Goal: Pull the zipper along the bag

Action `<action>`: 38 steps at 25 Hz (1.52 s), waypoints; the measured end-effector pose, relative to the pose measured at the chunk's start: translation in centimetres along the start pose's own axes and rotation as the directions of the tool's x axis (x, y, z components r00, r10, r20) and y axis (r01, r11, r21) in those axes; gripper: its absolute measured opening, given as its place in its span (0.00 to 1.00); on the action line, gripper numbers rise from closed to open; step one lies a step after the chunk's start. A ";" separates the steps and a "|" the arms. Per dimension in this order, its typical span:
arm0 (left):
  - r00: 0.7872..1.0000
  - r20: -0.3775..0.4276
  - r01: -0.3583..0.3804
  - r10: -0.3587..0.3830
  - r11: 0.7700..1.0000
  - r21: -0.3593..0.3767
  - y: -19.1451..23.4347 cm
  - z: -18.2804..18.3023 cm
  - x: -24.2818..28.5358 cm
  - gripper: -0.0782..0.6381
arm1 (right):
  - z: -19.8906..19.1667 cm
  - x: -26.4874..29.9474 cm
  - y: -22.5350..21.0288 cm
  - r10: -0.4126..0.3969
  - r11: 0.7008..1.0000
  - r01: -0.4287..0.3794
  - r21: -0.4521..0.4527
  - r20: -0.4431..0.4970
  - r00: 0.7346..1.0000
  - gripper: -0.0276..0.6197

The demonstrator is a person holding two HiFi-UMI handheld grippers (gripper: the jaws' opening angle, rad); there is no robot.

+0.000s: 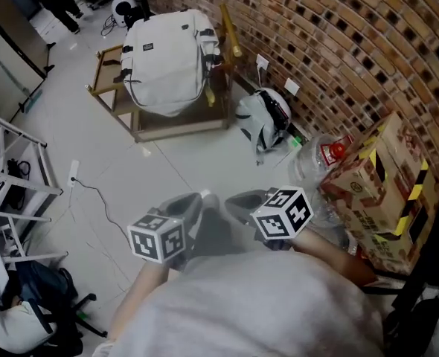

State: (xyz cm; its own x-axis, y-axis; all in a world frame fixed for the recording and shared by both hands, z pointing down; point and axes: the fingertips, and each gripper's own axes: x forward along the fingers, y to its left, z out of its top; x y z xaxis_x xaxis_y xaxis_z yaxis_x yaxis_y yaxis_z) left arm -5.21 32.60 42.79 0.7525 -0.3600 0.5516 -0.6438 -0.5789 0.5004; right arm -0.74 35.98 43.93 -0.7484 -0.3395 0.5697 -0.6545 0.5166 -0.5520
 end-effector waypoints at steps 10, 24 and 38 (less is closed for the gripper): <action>1.000 -0.023 -0.020 0.021 0.999 0.035 -5.0 -4.7 -4.3 0.11 | -4.1 -3.6 6.9 0.002 1.000 -0.001 -0.015 0.068 0.998 0.04; 0.998 -0.025 0.057 -0.054 0.992 0.110 -7.5 -6.3 -14.3 0.11 | -4.3 -4.4 16.4 -0.132 0.990 0.137 -0.023 0.159 0.978 0.04; 0.997 -0.044 0.071 -0.069 0.996 0.062 -5.7 -6.0 -16.5 0.11 | -2.8 -2.6 18.6 -0.145 0.988 0.149 -0.027 0.115 0.983 0.04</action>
State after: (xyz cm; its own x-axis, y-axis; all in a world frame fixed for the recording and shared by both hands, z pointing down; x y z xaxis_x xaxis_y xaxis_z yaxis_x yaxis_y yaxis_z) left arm -14.83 46.25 34.86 0.7880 -0.2869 0.5448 -0.5787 -0.6474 0.4961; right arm -10.68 48.67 33.83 -0.6528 -0.4993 0.5697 -0.7557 0.4809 -0.4445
